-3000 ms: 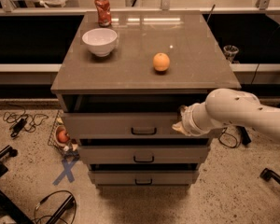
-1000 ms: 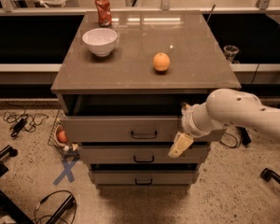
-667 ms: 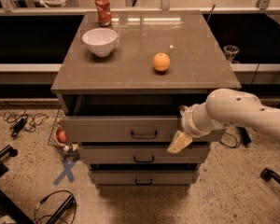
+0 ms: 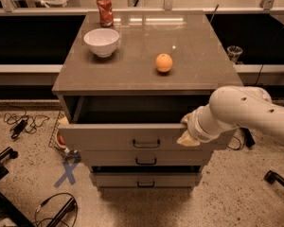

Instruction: Open top drawer

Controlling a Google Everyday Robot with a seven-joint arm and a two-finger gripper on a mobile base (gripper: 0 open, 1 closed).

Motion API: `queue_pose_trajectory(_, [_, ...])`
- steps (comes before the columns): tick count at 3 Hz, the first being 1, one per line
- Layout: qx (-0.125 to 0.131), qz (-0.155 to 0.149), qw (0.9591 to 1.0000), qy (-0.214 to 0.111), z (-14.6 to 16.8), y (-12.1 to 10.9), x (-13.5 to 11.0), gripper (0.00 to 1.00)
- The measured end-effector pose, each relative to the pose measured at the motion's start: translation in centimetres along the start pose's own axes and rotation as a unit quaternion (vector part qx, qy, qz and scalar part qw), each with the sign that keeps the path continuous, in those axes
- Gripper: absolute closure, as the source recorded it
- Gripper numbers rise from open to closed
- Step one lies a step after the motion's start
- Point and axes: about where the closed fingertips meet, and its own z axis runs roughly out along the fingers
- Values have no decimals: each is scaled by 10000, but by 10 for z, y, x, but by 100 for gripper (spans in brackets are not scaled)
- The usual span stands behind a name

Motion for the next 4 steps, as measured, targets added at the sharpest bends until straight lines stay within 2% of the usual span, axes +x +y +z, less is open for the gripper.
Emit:
queue_pose_trajectory(1, [-85, -35, 9996, 254, -14, 10, 4, 84])
queue_pose_trajectory(2, [-100, -34, 9995, 283, -16, 11, 4, 100])
queue_pose_trajectory(3, [-208, -19, 9988, 446, -32, 28, 7, 100])
queue_pose_trajectory(4, [-208, -19, 9988, 446, -31, 29, 7, 100])
